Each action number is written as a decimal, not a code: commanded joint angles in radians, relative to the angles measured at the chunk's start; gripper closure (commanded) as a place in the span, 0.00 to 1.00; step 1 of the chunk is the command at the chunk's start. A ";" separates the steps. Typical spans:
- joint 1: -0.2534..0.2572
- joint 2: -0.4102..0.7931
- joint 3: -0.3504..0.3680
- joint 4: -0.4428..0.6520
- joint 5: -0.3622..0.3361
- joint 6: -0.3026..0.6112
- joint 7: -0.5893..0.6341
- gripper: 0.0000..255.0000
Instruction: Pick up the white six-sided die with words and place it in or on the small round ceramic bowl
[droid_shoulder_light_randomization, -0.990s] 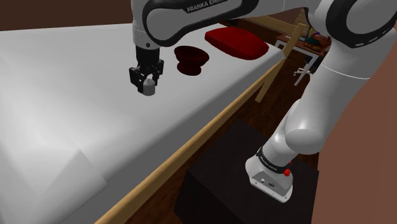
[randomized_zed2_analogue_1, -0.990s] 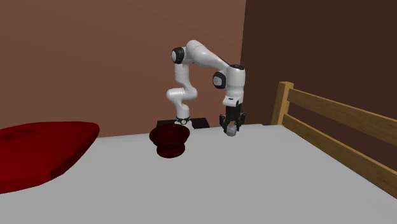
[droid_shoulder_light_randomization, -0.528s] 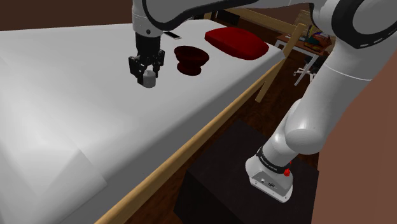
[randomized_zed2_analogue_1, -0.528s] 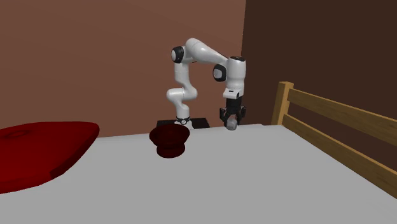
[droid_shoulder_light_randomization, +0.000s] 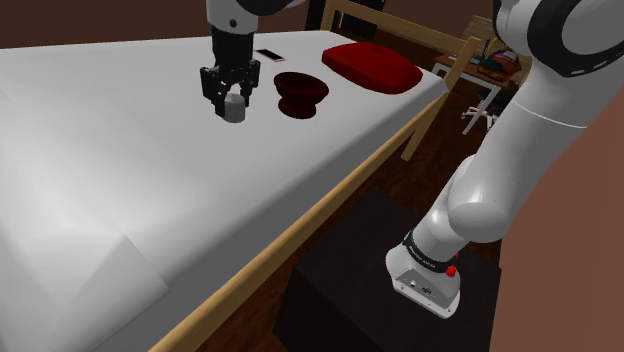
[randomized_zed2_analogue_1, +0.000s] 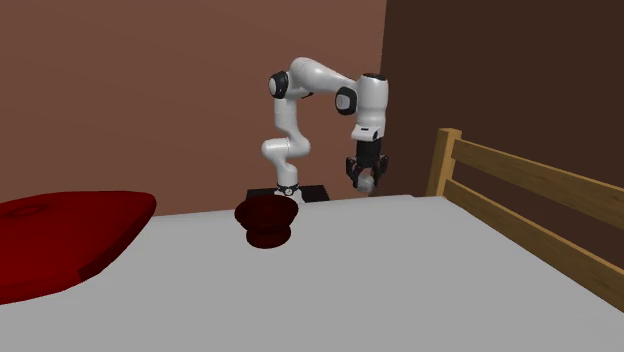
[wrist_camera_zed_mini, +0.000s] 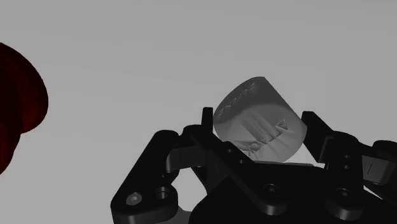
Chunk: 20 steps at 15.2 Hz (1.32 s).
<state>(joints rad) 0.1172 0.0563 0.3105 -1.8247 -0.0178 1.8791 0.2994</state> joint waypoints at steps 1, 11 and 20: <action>0.001 -0.002 0.001 0.025 0.001 -0.028 0.000 1.00; 0.002 -0.003 0.001 0.159 0.001 -0.162 0.000 1.00; -0.086 -0.045 -0.079 0.125 0.015 -0.168 -0.170 1.00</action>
<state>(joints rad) 0.0421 0.0080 0.2422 -1.7076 -0.0014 1.7157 0.1528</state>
